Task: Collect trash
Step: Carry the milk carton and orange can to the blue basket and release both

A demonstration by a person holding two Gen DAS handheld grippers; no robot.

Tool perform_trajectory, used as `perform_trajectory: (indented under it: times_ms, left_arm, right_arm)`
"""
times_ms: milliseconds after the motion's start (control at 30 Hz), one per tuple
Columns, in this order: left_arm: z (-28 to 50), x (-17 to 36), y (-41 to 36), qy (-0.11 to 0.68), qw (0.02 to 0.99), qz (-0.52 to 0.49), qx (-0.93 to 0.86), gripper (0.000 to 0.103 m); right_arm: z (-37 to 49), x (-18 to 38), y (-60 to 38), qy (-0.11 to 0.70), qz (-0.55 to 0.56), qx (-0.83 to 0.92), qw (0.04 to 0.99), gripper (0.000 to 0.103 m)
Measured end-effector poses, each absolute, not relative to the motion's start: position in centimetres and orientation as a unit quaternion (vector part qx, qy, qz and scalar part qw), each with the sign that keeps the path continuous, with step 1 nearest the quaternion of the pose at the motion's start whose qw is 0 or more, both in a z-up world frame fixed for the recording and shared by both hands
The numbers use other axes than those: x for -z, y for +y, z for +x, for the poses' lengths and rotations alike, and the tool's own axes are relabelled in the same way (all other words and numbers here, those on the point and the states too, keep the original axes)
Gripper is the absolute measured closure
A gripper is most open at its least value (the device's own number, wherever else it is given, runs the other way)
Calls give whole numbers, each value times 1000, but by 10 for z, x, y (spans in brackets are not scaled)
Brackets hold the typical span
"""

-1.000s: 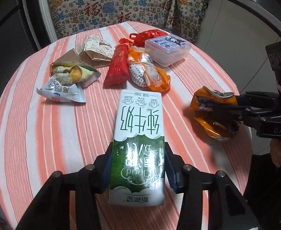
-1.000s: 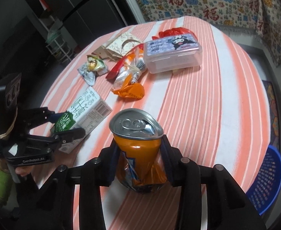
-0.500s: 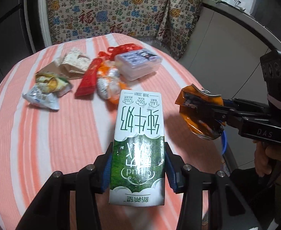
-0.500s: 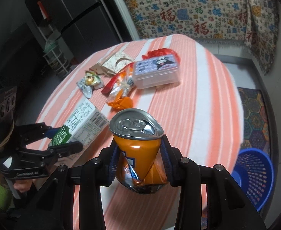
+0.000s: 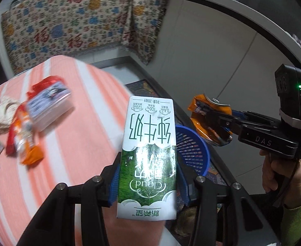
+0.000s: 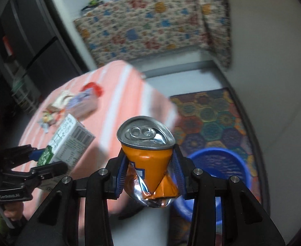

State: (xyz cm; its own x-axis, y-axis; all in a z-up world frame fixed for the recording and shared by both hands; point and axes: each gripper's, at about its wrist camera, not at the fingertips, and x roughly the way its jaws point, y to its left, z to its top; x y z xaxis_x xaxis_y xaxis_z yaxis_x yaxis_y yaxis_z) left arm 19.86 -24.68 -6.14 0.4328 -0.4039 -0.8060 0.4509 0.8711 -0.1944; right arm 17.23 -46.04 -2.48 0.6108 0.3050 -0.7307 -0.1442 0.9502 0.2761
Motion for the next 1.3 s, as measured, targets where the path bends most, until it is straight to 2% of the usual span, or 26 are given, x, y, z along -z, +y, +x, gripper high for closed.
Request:
perform_trajectory:
  times_ms: [467, 1100, 1200, 1233, 1267, 1300]
  left_arm:
    - [231, 114, -378, 494, 814, 34, 304, 56]
    - [248, 158, -411, 502, 805, 45, 314, 55]
    - [246, 161, -415, 493, 808, 47, 319, 51]
    - [245, 162, -417, 492, 808, 49, 320, 39]
    - [245, 163, -417, 490, 809, 49, 320, 32]
    - [245, 163, -419, 486, 811, 47, 322, 31]
  right_arm:
    - [193, 63, -557, 477, 93, -14, 874, 62]
    - [184, 73, -584, 481, 139, -4, 866, 61]
    - [185, 73, -587, 478, 148, 0, 866, 58]
    - [186, 73, -588, 476, 152, 2, 866, 54]
    - [185, 72, -589, 473, 155, 4, 867, 42]
    - [185, 71, -590, 470, 156, 6, 869, 38]
